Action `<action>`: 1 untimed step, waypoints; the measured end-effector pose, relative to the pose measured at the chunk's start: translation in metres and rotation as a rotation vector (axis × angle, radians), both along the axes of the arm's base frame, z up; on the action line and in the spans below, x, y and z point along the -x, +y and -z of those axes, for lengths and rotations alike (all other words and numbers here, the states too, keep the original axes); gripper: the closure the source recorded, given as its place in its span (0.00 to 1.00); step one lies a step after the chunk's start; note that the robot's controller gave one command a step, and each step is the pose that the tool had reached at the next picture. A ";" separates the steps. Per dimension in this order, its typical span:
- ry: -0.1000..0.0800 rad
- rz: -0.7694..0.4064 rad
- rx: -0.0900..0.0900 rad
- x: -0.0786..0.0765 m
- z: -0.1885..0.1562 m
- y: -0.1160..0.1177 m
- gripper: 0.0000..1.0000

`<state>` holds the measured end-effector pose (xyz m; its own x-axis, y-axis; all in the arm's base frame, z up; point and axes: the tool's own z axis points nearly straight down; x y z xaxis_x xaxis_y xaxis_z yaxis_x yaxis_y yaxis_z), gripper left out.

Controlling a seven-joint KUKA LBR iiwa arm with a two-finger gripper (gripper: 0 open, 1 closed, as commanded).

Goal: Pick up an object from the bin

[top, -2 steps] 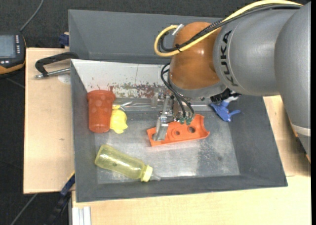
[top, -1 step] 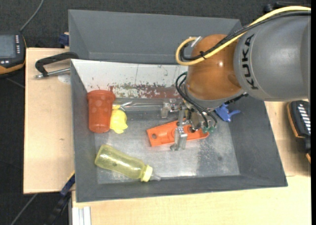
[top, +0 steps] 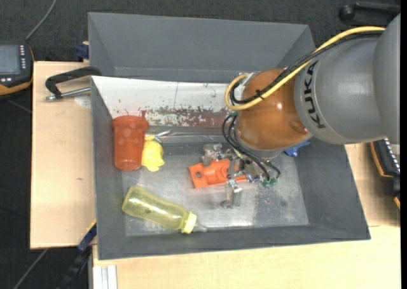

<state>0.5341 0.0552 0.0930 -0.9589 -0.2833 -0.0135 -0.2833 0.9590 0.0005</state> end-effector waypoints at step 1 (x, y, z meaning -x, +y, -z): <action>0.000 -0.201 0.000 -0.034 0.022 -0.036 1.00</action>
Offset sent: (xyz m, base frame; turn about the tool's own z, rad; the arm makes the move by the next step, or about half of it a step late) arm 0.0000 0.0000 0.0000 0.0000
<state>0.5678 0.0189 0.0714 -0.8828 -0.4695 -0.0133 -0.4695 0.8829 0.0009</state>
